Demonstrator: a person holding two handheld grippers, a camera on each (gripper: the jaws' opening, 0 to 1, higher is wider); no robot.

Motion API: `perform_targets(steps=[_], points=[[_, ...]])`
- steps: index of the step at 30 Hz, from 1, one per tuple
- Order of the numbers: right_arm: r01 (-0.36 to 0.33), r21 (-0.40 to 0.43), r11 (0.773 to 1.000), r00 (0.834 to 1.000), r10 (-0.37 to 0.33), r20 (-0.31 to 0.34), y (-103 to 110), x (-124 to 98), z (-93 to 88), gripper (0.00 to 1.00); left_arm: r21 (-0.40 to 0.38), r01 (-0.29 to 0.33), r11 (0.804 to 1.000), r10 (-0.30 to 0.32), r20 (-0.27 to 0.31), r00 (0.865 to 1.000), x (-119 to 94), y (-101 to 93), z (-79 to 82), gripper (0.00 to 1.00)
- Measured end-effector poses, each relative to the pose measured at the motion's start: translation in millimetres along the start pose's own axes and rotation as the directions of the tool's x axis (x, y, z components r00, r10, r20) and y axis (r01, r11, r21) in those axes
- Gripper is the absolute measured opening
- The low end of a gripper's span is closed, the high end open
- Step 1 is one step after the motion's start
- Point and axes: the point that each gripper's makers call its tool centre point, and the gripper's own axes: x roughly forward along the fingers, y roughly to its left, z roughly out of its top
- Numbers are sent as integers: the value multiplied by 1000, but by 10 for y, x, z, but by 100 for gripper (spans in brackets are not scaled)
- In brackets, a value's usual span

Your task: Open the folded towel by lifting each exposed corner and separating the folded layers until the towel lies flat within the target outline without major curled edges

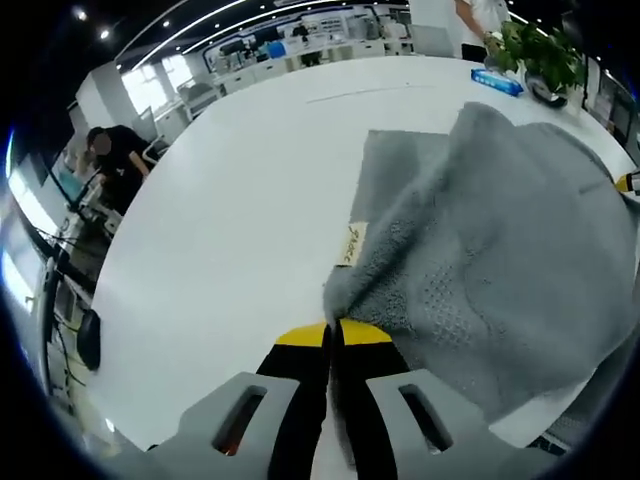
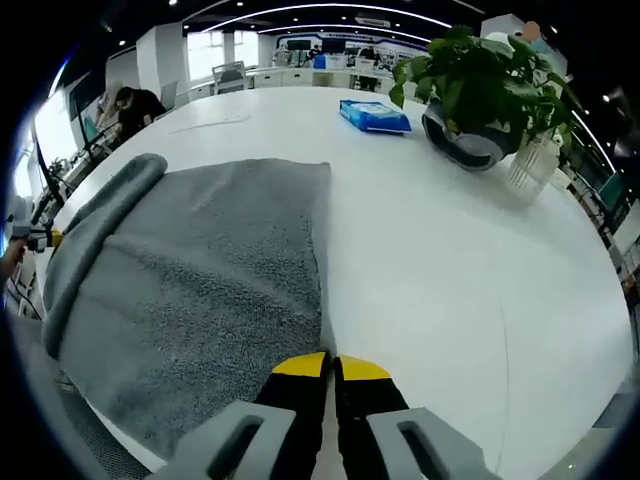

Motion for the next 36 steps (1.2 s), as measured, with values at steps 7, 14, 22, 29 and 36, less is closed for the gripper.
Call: perform_targets(steps=[7, 14, 22, 29, 36], points=[[21, 19, 1000, 1000, -21, 0, -127, -15, -42, 0, -7, -10, 1000, 10, -6, 1000, 0, 84, -25, 2], [44, 21, 999, 999, -44, -2, -261, -54, -106, 0, -16, -24, 1000, 23, -17, 1000, -14, 205, -83, 2], [77, 54, 996, 997, -77, 9, -403, -129, -216, 0, -40, -40, 998, 40, -23, 999, -20, 302, -139, 2], [95, 74, 993, 995, -96, 16, -451, -163, -262, 0, -70, -62, 996, 61, -20, 998, -124, 317, -221, 2], [109, 88, 990, 993, -113, 36, -448, -178, -285, 0, -123, -69, 990, 68, -11, 998, -270, 271, -320, 2]])
